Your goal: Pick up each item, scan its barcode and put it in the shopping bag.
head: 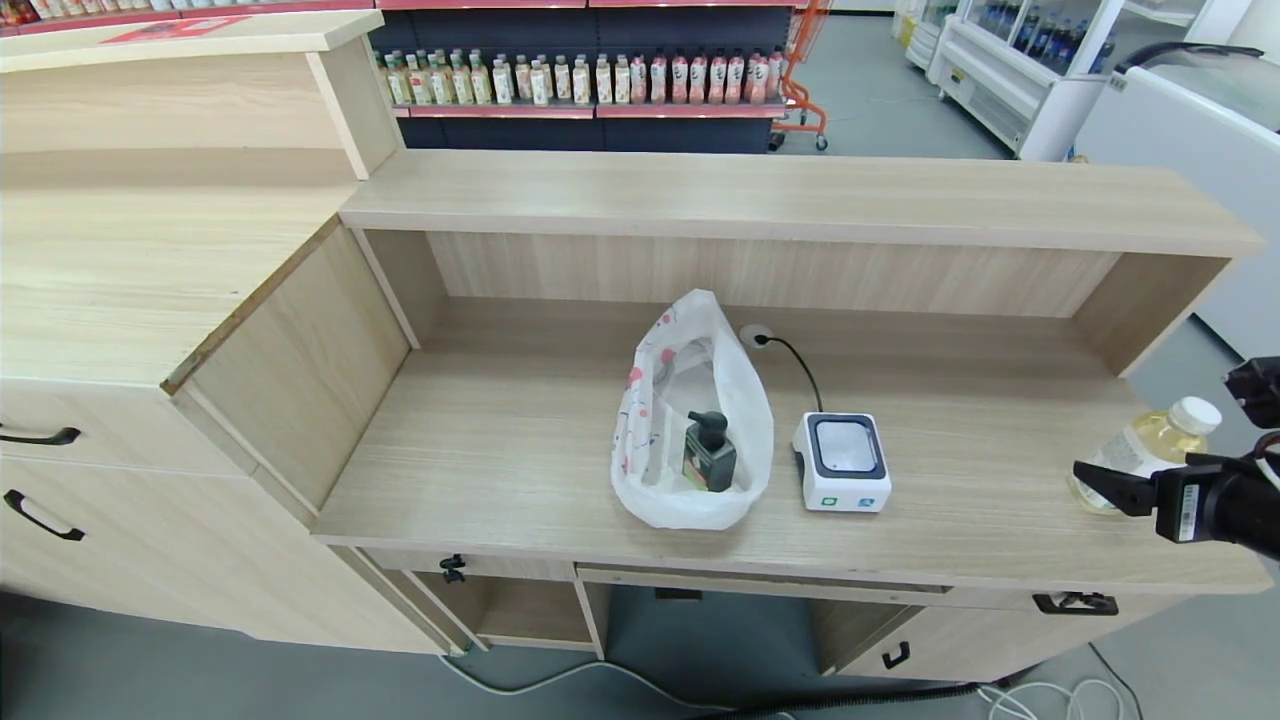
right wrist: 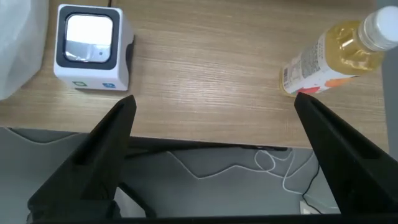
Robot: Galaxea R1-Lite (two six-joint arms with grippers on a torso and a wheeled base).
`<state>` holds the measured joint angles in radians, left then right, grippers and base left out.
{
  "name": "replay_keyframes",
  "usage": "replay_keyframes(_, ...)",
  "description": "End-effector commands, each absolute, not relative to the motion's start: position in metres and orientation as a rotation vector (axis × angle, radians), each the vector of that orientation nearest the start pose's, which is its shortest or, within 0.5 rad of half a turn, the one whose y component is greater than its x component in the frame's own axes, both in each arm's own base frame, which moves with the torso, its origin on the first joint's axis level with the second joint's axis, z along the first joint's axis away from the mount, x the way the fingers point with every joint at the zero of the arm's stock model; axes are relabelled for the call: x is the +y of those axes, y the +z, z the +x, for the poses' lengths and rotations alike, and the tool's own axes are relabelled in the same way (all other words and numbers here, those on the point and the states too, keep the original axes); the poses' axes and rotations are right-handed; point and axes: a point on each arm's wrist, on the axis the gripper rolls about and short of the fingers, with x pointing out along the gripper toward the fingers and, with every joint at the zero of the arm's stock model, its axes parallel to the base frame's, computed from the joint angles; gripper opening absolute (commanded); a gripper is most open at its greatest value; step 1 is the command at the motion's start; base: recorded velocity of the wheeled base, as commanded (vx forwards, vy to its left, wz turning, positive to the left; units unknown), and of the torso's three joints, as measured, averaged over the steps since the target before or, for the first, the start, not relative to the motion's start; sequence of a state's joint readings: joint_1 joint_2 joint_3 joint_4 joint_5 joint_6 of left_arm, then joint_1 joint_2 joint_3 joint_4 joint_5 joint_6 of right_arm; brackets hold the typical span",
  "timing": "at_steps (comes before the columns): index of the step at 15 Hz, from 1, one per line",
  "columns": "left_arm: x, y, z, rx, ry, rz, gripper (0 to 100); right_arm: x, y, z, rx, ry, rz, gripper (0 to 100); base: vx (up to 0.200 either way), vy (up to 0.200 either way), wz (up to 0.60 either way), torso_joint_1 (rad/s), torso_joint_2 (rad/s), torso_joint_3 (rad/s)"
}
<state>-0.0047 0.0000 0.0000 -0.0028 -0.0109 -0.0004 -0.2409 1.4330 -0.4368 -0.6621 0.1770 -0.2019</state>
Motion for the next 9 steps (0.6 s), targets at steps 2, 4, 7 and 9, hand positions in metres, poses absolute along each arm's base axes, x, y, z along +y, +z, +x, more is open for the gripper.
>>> replay_keyframes(2, 0.0, 0.076, -0.023, -0.002, -0.015, 0.002, 100, -0.047, 0.157, 0.207, 0.334, -0.035, -0.131, 100, 0.0, -0.2, 0.0, 0.002, 0.0, 0.002)
replay_keyframes(4, 0.0, 0.076, -0.023, -0.002, -0.014, 0.003, 100, -0.047, 0.155, 0.205, 0.346, -0.041, -0.131, 100, 0.0, -0.2, 0.0, 0.0, 0.0, 0.002)
replay_keyframes(7, 0.0, 0.076, -0.023, -0.002, -0.015, 0.005, 100, -0.047, 0.147, 0.201, 0.378, -0.064, -0.136, 100, 0.0, -0.2, 0.0, 0.005, 0.0, 0.002)
replay_keyframes(9, 0.0, 0.076, -0.023, -0.002, -0.015, 0.005, 100, -0.047, 0.148, 0.202, 0.377, -0.064, -0.136, 100, 0.0, -0.2, 0.0, -0.005, 0.0, 0.005)
